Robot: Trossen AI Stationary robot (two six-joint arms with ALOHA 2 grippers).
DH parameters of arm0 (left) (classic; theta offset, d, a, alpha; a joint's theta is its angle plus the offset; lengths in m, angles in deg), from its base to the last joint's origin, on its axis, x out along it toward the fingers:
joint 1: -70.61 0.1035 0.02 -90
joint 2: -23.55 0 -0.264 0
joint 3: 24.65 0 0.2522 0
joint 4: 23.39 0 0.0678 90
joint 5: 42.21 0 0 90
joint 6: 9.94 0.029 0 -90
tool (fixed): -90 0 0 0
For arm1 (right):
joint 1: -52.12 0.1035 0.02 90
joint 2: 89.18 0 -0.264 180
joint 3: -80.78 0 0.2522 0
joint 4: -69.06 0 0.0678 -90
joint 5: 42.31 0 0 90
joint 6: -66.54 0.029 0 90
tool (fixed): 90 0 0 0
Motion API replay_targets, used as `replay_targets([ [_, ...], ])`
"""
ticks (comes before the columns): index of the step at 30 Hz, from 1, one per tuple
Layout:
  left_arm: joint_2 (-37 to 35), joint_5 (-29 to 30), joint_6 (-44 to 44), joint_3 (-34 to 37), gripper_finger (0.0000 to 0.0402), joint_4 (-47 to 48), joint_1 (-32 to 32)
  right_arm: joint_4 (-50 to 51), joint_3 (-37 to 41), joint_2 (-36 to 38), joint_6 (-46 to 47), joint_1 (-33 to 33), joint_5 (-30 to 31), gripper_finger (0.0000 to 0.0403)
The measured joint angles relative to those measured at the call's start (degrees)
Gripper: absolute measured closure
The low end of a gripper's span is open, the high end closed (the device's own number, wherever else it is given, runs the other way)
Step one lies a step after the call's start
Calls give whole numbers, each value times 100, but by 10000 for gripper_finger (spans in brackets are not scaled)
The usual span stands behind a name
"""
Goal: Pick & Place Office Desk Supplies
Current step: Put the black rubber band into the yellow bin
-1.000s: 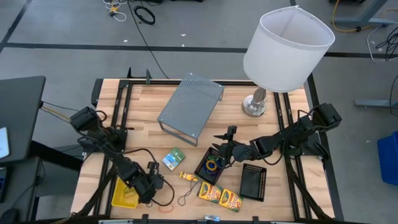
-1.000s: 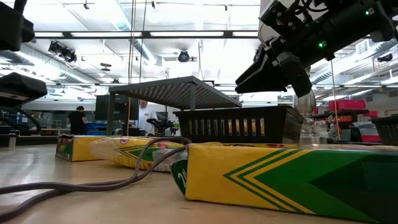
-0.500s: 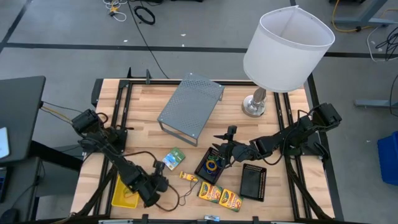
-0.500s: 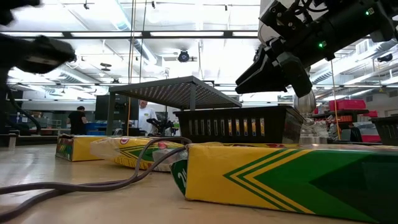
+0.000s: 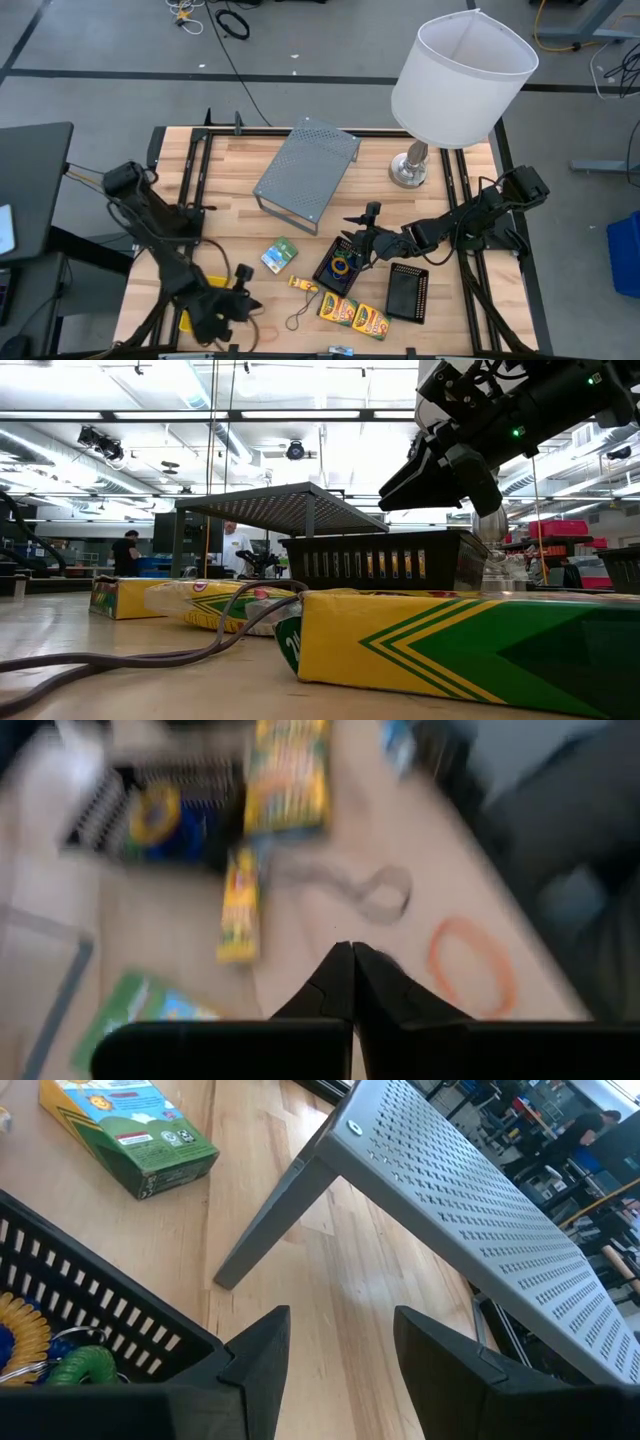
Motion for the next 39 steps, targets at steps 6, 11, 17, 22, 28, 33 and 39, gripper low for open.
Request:
replay_targets([
  [6,-440,-4,1021,1084,401,-2928,-274,-11,0,0,0,0,0,215],
  [11,-609,-894,1670,2370,401,-5893,-191,-15,0,-1,0,0,0,215],
  [17,-1132,-1333,1293,3580,401,-7394,-306,-21,0,0,0,1,0,215],
  [22,-1750,-1073,1153,4014,401,-7309,-683,-18,0,-1,0,0,0,215],
  [28,-2627,-521,906,4075,401,-6199,-1222,-9,0,-1,0,0,0,215],
  [33,-3305,70,621,4075,401,-5341,-1763,-5,0,1,0,0,0,215],
  [39,-3923,849,-136,4075,401,-4150,-2470,0,0,-1,0,0,0,215],
])
